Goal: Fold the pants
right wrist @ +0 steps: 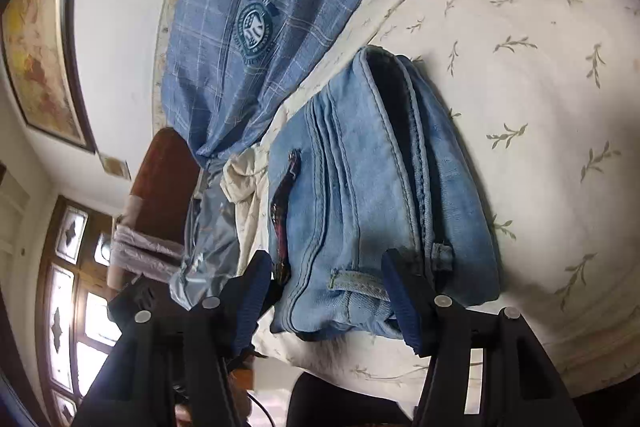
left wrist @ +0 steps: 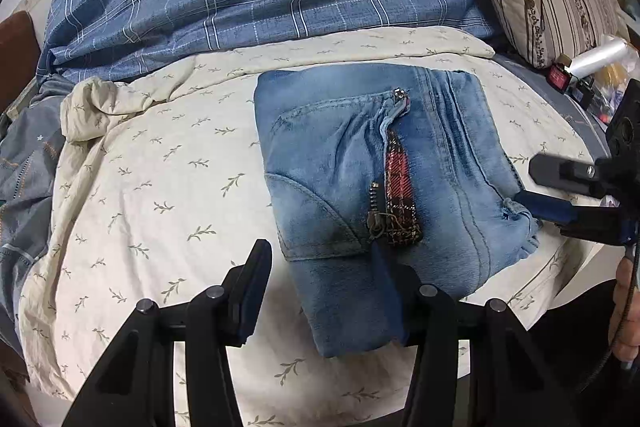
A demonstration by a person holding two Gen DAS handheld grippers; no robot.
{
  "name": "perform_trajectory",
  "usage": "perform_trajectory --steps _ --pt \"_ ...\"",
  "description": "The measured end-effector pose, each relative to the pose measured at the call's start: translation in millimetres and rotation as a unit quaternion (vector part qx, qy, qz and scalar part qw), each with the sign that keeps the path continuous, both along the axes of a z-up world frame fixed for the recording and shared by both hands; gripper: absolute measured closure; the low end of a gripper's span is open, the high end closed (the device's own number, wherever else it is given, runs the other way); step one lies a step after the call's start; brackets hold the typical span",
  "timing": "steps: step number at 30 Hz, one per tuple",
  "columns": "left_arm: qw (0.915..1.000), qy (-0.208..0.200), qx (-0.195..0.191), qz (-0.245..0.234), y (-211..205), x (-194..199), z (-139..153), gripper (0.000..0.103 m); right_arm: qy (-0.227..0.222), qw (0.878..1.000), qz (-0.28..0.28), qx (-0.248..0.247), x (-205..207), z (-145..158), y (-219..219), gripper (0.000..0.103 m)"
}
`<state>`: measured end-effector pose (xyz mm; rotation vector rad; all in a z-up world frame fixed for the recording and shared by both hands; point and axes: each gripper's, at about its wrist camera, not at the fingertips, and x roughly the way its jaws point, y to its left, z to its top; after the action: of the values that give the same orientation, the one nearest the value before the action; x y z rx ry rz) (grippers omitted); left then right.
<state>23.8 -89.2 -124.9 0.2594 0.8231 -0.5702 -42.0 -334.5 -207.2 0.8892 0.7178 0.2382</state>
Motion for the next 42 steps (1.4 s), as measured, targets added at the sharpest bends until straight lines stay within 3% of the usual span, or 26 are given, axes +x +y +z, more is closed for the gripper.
perform_trajectory --steps 1,3,6,9,12,16,18,23,30,35,42 --pt "1.0000 0.009 -0.003 0.000 1.3 1.9 -3.0 0.050 0.006 1.000 0.003 -0.025 1.7 -2.2 4.4 0.047" --pt "0.9999 0.015 -0.008 0.002 3.2 2.6 -6.7 0.050 0.023 0.998 -0.004 -0.057 2.3 -8.5 6.8 0.072" --pt "0.9999 0.012 -0.005 0.003 3.6 -1.9 -9.4 0.050 0.030 0.999 -0.014 -0.011 -1.7 -19.9 -6.6 0.078" --pt "0.9999 0.012 -0.008 0.006 6.0 -3.8 -8.6 0.050 0.030 0.999 -0.015 0.002 -1.8 -20.9 -9.7 0.079" --pt "0.9997 0.017 -0.016 0.005 10.3 -4.2 1.0 0.051 0.019 0.998 -0.014 -0.050 -5.7 -1.7 -4.0 0.078" --pt "0.9994 -0.019 -0.030 0.003 12.7 0.9 32.6 0.048 -0.058 0.993 -0.034 -0.100 -15.9 38.3 -2.5 0.077" --pt "0.9991 -0.028 -0.031 0.004 6.7 11.9 47.4 0.044 -0.072 0.989 -0.043 -0.120 -11.0 50.4 -3.4 0.076" --pt "0.9996 -0.015 -0.020 0.012 -24.3 56.3 57.2 0.044 -0.065 0.988 -0.064 -0.128 23.6 59.2 -13.7 0.075" --pt "0.9991 0.030 0.008 0.028 -58.6 105.2 33.2 0.044 -0.036 0.990 -0.051 -0.129 75.5 53.3 -25.5 0.075" --pt "0.9986 0.038 0.027 0.026 -68.4 113.4 7.5 0.042 0.045 0.989 -0.035 -0.135 105.5 21.3 -26.9 0.075" --pt "0.9986 0.009 0.022 0.048 -59.5 93.0 19.6 0.039 0.017 0.986 -0.036 -0.163 86.9 33.9 -16.4 0.075"
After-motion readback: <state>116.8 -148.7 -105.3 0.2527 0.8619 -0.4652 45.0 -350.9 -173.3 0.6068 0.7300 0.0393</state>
